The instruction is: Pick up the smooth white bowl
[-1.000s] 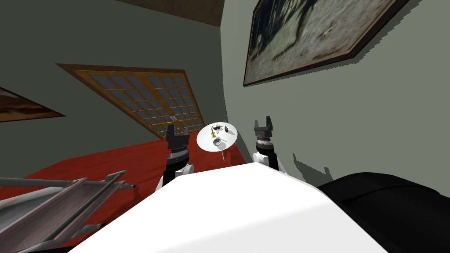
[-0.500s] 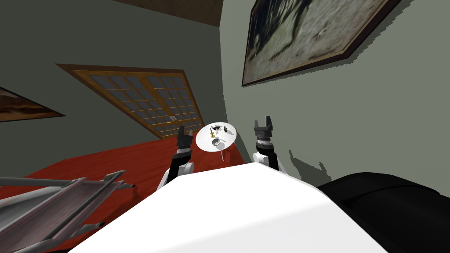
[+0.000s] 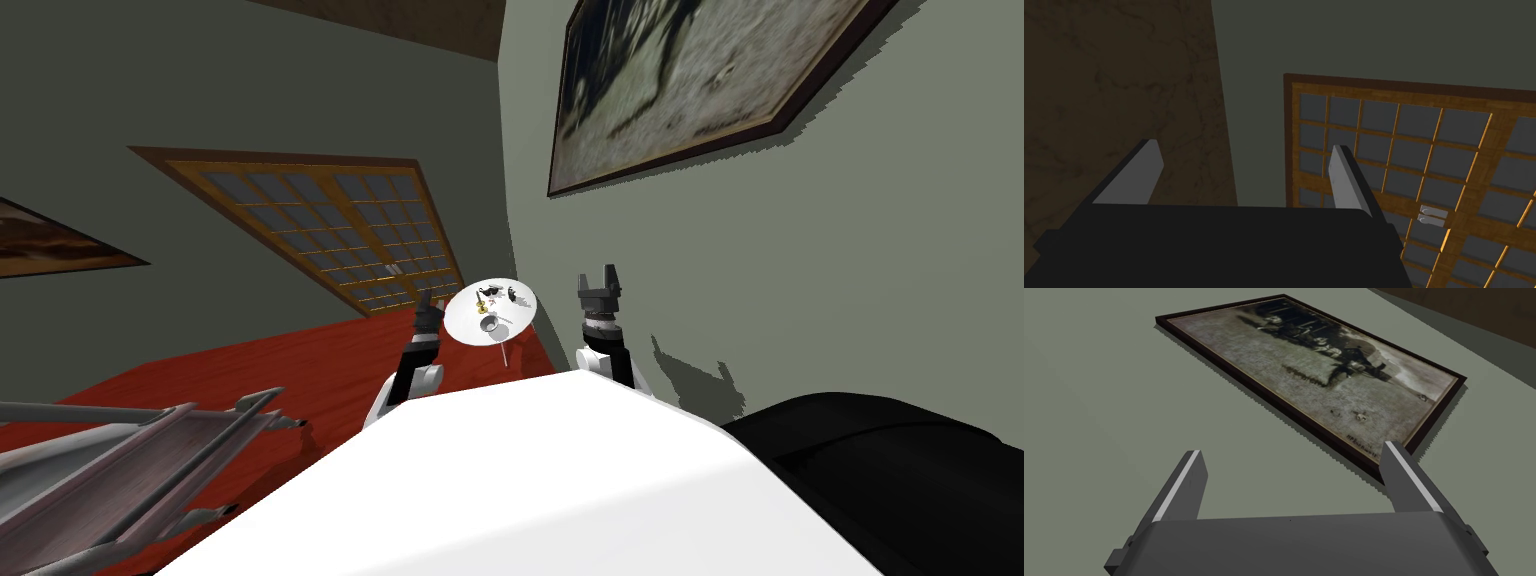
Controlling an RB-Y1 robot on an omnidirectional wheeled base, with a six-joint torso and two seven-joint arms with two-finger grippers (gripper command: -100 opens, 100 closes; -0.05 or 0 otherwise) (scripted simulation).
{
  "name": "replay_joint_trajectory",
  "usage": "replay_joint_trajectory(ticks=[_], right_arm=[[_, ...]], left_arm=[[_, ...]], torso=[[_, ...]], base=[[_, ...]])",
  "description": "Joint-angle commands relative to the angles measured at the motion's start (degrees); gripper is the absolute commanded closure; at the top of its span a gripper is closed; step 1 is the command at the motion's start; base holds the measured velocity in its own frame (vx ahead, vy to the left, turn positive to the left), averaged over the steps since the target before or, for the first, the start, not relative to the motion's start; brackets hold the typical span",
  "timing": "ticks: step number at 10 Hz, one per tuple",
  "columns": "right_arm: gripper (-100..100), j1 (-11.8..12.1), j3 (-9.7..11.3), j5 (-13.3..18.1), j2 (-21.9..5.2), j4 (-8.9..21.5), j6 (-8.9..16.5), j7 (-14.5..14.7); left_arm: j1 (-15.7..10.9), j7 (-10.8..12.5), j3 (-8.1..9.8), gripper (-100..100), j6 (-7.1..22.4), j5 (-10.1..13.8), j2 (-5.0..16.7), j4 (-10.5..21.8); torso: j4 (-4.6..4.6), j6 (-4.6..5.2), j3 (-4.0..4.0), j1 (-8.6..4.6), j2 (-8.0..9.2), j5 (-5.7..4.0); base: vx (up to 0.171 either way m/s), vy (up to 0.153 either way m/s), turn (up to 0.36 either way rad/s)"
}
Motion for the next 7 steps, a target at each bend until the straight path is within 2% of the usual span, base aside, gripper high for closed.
replay_joint_trajectory(ticks=[1, 2, 4, 5, 6, 7], right_arm=[[0, 0.00, 0.00, 0.00, 0.00, 0.00, 0.00, 0.00], [0, 0.00, 0.00, 0.00, 0.00, 0.00, 0.00, 0.00], [0, 0.00, 0.00, 0.00, 0.00, 0.00, 0.00, 0.00], [0, 0.00, 0.00, 0.00, 0.00, 0.00, 0.00, 0.00], [0, 0.00, 0.00, 0.00, 0.00, 0.00, 0.00, 0.00], [0, 0.00, 0.00, 0.00, 0.00, 0.00, 0.00, 0.00]], left_arm=[[-2.28, -0.69, 0.76, -100, 2.86, 0.64, 0.98, 2.86], [-2.28, -0.69, 0.76, -100, 3.16, 0.64, 0.98, 3.92], [-5.41, -1.59, 1.60, -100, 6.57, 1.34, 1.86, 8.32], [-5.41, -1.59, 1.60, -100, 7.31, 1.34, 1.86, 9.31], [-7.02, -2.03, 1.99, -100, 9.44, 1.64, 2.19, 11.35], [-7.02, -2.03, 1.99, -100, 9.44, 1.64, 2.19, 12.10]], torso=[[0.00, 0.00, 0.00, 0.00, 0.00, 0.00], [0.00, 0.00, -0.01, -0.02, -0.02, -0.01], [-0.01, 0.00, -0.02, 0.04, -0.04, 0.00], [-0.01, 0.00, -0.03, -0.01, -0.05, 0.00], [-0.01, -0.01, -0.02, 0.00, -0.03, -0.01], [-0.01, 0.00, -0.02, -0.01, -0.04, -0.01]], base=[[0.002, -0.044, -0.006], [0.005, -0.035, -0.002], [0.006, -0.032, -0.006], [0.005, -0.036, 0.005], [0.007, -0.040, -0.001], [0.006, -0.023, -0.012]])
